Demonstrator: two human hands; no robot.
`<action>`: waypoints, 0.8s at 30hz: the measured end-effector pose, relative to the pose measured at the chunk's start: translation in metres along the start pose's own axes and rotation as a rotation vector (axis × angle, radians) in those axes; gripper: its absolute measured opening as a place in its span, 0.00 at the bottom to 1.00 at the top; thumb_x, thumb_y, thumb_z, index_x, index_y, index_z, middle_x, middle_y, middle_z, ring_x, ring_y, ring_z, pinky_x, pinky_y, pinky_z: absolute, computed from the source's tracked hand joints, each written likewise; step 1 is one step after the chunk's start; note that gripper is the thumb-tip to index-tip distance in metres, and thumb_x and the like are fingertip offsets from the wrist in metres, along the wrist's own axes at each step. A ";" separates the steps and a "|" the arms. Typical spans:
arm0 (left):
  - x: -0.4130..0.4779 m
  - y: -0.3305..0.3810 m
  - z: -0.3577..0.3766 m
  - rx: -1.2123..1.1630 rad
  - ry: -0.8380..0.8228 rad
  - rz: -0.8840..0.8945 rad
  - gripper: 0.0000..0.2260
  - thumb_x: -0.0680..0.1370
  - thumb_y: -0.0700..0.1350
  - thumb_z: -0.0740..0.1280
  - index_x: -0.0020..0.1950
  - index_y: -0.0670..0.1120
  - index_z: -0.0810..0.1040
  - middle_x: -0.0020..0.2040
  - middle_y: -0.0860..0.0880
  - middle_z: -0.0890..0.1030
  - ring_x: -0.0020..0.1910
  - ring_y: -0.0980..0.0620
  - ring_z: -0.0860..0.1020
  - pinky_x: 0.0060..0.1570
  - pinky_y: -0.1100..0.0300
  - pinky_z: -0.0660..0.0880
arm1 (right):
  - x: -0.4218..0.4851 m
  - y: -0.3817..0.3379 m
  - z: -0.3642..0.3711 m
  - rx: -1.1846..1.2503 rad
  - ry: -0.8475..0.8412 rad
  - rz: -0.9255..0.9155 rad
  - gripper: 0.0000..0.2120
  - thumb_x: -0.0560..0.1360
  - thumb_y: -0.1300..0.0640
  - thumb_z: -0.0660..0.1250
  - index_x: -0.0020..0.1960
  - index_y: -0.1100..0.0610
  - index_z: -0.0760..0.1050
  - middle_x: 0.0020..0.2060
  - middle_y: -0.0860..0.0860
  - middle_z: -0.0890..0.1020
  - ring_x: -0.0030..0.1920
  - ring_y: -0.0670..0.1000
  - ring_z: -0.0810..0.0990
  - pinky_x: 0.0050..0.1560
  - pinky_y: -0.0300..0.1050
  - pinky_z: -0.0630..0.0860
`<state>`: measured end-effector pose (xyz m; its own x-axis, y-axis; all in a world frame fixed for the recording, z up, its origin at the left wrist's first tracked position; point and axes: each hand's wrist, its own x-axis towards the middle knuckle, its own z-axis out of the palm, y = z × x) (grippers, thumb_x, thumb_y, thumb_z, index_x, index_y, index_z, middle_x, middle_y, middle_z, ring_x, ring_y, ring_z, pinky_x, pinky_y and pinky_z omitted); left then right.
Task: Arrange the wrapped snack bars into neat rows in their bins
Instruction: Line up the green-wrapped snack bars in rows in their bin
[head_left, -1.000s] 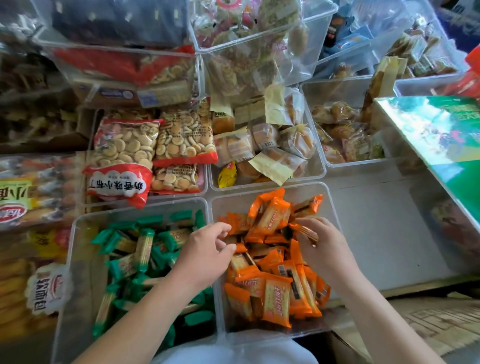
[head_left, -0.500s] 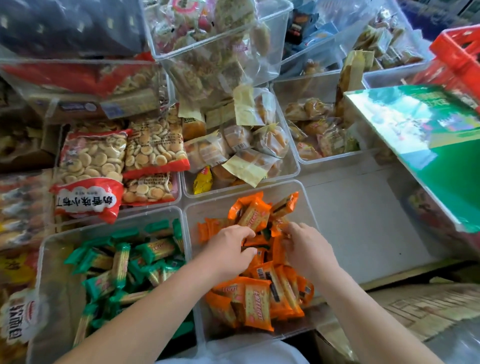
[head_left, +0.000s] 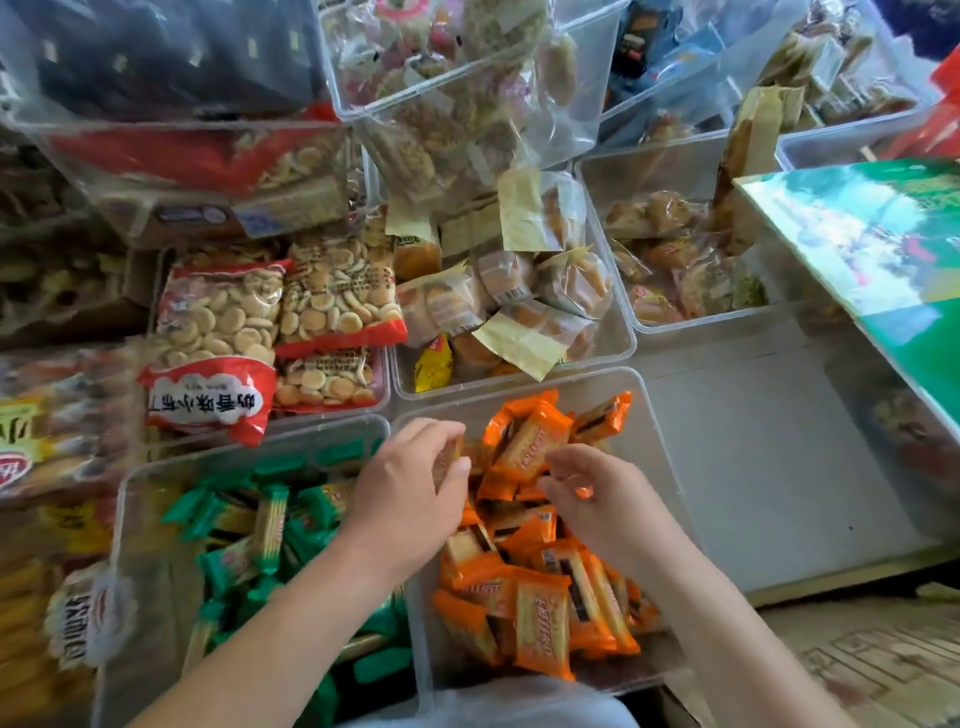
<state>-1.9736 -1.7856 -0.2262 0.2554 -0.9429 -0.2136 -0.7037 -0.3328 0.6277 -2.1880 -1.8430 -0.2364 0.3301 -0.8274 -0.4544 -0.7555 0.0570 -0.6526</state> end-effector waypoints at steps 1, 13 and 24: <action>-0.001 0.005 0.006 0.050 -0.038 0.051 0.16 0.83 0.49 0.67 0.70 0.53 0.78 0.65 0.58 0.78 0.63 0.57 0.75 0.65 0.59 0.73 | -0.004 0.008 -0.008 -0.092 0.067 0.004 0.16 0.82 0.46 0.67 0.68 0.46 0.77 0.58 0.40 0.82 0.57 0.43 0.80 0.52 0.37 0.76; 0.044 0.044 0.131 0.404 -0.693 0.053 0.31 0.85 0.61 0.53 0.86 0.53 0.48 0.86 0.46 0.50 0.83 0.41 0.52 0.80 0.41 0.51 | -0.035 0.062 -0.035 -0.061 0.345 0.141 0.07 0.79 0.45 0.70 0.54 0.43 0.83 0.36 0.37 0.80 0.38 0.43 0.79 0.40 0.42 0.75; 0.065 0.050 0.124 0.392 -0.803 -0.084 0.47 0.73 0.76 0.63 0.84 0.63 0.43 0.86 0.44 0.48 0.83 0.34 0.47 0.81 0.38 0.48 | -0.030 0.072 -0.032 0.117 0.220 0.164 0.03 0.80 0.46 0.69 0.53 0.42 0.81 0.34 0.43 0.83 0.30 0.44 0.81 0.35 0.46 0.81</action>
<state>-2.0743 -1.8650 -0.3012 -0.1210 -0.5889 -0.7991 -0.9171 -0.2417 0.3169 -2.2709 -1.8325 -0.2507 0.0691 -0.9022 -0.4258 -0.7144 0.2532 -0.6523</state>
